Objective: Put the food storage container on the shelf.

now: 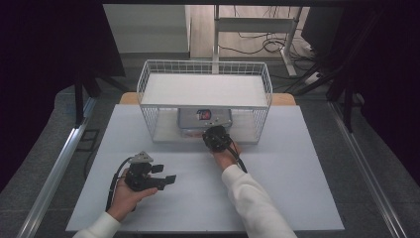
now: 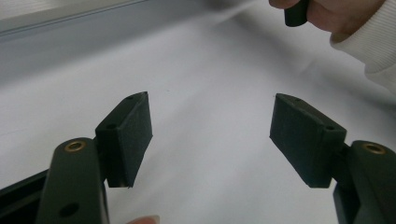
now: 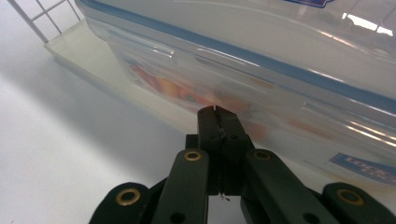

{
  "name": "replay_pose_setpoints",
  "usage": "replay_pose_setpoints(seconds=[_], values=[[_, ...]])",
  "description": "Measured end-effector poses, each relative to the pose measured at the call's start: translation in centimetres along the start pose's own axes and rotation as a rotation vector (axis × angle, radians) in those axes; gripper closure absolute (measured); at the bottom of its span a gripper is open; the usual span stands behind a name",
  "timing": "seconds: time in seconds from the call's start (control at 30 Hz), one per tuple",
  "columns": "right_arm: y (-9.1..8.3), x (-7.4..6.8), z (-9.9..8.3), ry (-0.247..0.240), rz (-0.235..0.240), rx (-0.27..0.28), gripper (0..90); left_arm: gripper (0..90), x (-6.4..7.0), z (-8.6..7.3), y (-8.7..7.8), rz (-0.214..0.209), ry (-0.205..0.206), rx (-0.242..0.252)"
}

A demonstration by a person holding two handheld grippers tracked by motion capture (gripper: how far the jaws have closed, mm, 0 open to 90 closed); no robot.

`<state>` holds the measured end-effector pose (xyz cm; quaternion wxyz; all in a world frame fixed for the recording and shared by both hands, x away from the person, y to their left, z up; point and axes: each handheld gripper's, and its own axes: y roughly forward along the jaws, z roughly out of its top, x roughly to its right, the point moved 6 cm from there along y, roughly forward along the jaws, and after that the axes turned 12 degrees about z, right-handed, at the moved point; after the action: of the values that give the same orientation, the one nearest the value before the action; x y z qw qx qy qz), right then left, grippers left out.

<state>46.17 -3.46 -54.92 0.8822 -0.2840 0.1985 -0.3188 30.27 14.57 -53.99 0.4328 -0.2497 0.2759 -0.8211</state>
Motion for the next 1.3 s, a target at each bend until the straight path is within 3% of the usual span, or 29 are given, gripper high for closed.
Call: replay_pose_setpoints(seconds=[0.4,0.63,0.93,1.13,1.17,1.3], values=[[0.2,0.1,0.3,-0.003,-0.002,-0.005,89.0,29.5,0.0,0.0,0.1,-0.001,-0.005,0.002],[-2.0,-0.8,-0.2,-0.041,0.038,-0.021,89.0,29.5,-0.2,0.1,0.1,-0.004,-0.015,0.006],[-9.1,-1.9,-2.0,-0.103,0.089,-0.018,88.9,29.5,0.1,0.3,0.0,0.003,0.000,0.007],[-14.2,-1.3,-6.1,-0.125,0.090,-0.028,88.0,29.5,0.0,0.1,-0.8,0.024,0.009,0.015],[-15.9,-0.6,-8.0,-0.113,0.082,-0.032,88.3,29.4,-0.1,-0.1,-1.0,0.030,0.010,0.018],[-17.8,0.4,-10.2,-0.070,0.086,-0.048,88.5,29.5,-0.4,-0.3,-1.7,0.044,0.005,0.027]])
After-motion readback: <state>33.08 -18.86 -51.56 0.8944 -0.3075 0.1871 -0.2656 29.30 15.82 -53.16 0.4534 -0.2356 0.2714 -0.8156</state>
